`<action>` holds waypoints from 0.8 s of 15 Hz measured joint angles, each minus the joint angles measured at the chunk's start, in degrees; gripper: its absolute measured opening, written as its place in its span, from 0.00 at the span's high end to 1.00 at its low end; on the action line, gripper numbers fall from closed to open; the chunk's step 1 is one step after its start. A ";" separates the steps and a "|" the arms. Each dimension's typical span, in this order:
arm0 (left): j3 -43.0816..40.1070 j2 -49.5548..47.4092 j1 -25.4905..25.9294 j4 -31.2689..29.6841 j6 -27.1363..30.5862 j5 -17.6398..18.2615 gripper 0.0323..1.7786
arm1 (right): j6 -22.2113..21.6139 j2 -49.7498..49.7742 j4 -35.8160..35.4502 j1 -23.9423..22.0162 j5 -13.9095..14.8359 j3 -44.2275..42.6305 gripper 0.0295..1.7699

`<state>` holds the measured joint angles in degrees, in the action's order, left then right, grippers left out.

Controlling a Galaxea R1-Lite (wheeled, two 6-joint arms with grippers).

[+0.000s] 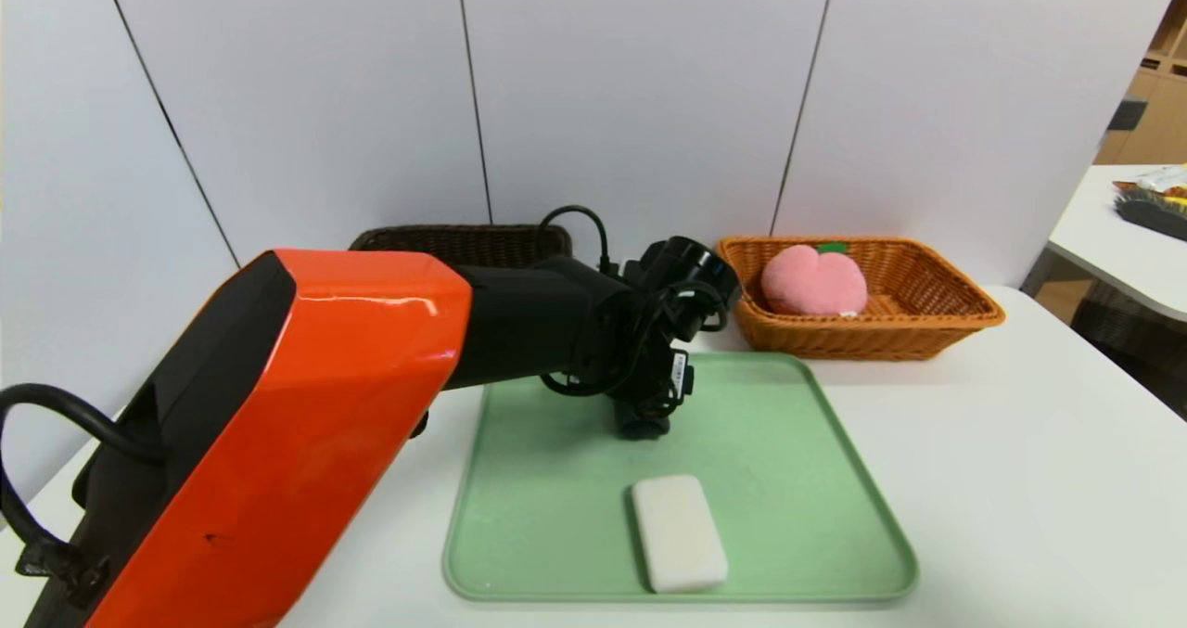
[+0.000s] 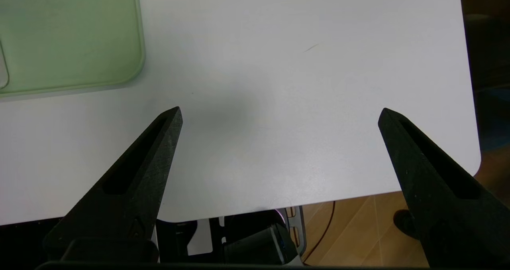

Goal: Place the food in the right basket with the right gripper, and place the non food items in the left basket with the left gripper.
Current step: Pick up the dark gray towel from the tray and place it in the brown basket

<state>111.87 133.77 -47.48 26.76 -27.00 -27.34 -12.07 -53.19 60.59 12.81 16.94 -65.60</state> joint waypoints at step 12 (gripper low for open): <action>-0.07 0.79 0.02 -0.28 -0.76 0.09 0.34 | 0.17 -0.41 -0.04 0.00 0.44 -0.48 0.04</action>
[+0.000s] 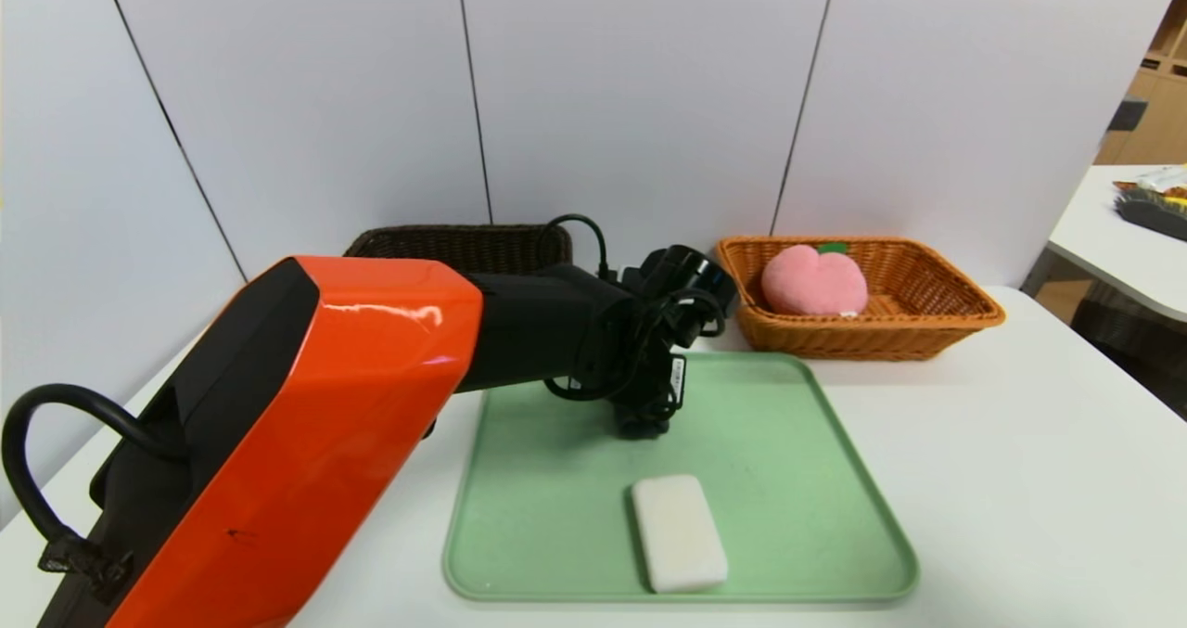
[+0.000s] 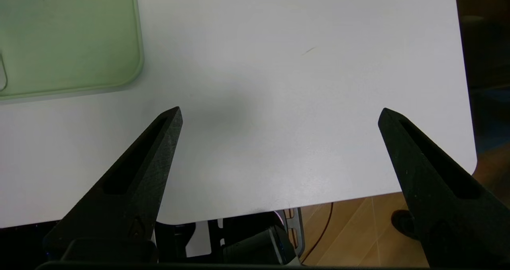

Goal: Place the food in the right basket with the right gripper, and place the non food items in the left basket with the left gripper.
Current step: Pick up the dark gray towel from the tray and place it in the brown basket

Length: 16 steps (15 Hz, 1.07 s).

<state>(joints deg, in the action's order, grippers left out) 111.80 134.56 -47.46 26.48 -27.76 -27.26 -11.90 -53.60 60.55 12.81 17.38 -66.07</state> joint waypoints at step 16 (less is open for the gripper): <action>0.05 -11.24 -3.80 1.60 1.74 -0.49 0.89 | -0.09 0.41 0.00 0.00 -0.11 -0.21 0.04</action>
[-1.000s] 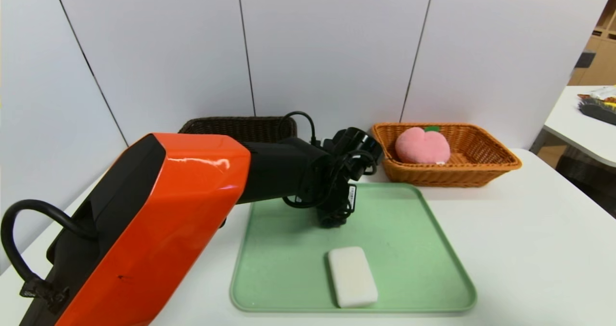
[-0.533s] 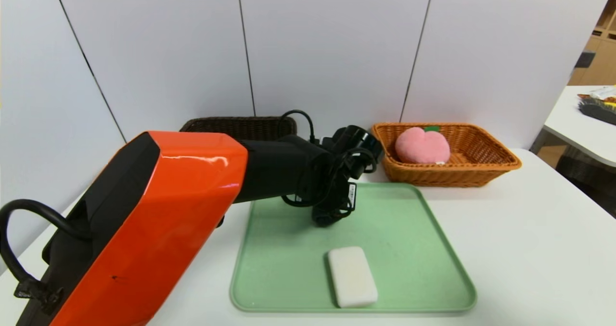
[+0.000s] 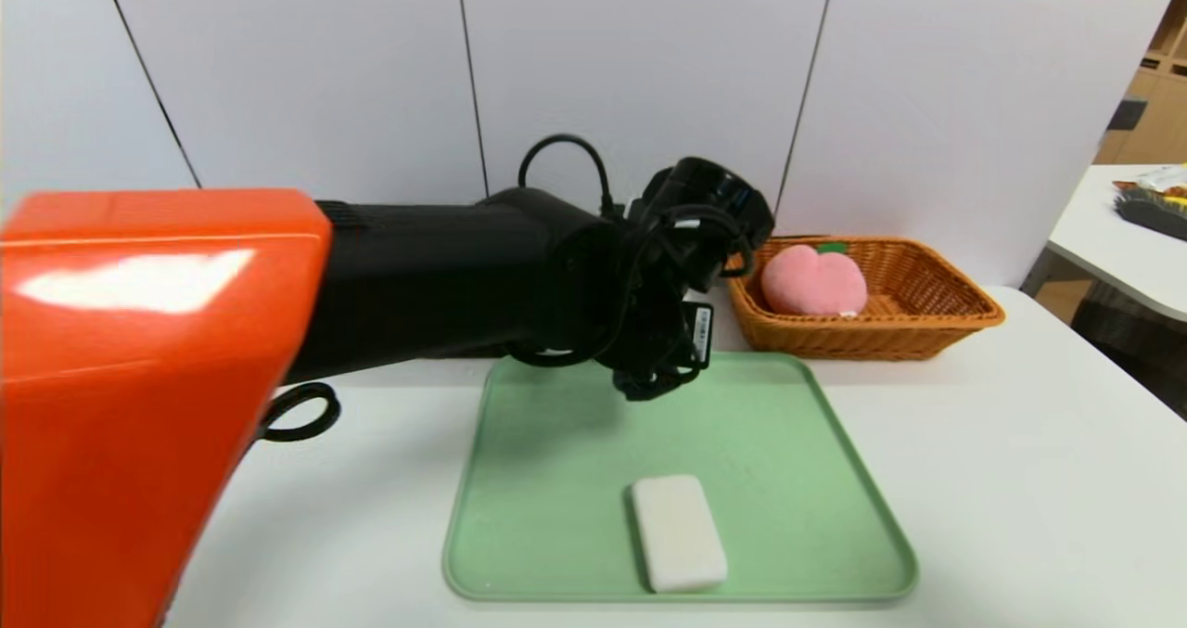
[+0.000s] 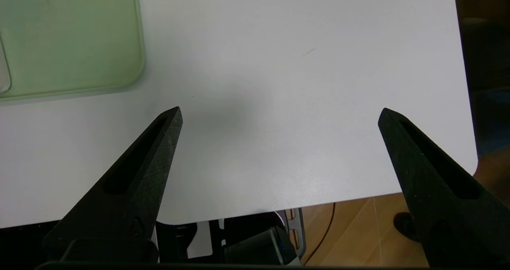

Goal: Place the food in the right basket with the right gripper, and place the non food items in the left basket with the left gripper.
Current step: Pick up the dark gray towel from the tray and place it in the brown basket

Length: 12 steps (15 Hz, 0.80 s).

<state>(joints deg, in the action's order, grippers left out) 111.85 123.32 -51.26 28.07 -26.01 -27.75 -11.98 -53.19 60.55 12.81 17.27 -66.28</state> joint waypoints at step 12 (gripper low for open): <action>-0.20 -10.07 23.24 -5.73 16.96 4.22 0.89 | 0.63 -0.04 -1.65 0.11 0.20 -0.11 0.04</action>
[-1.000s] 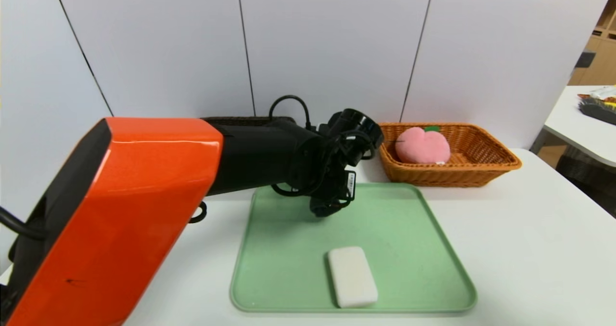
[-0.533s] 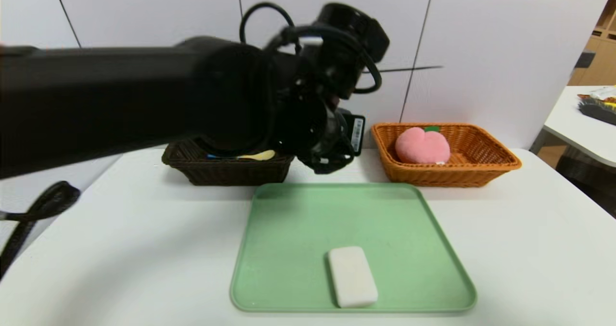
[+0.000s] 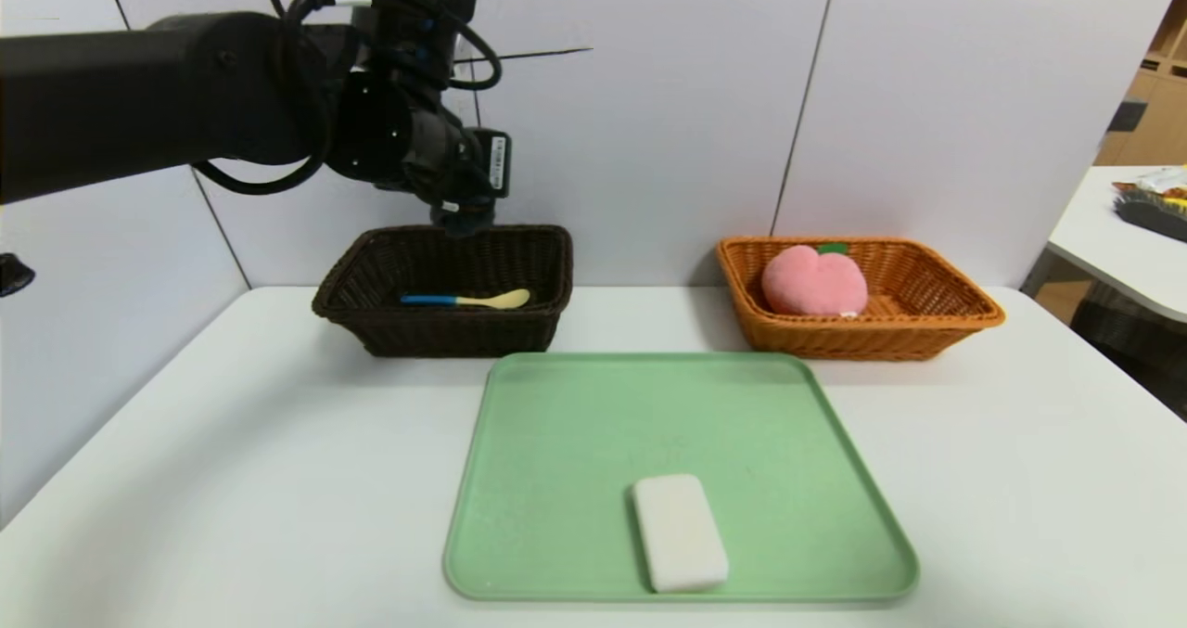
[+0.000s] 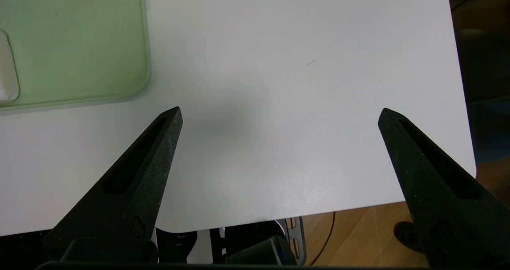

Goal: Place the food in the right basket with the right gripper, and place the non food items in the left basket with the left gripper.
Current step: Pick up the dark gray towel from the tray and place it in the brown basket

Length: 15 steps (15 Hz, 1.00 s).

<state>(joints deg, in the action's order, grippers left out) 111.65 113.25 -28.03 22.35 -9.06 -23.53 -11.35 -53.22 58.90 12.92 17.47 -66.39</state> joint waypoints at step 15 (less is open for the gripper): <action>-0.55 13.73 6.86 -0.61 -4.11 0.84 0.89 | 0.02 -0.22 0.02 -0.05 0.00 0.21 0.04</action>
<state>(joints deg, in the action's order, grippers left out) 111.11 126.98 -21.16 21.74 -13.17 -22.69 -11.33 -53.44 58.93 12.87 17.47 -66.18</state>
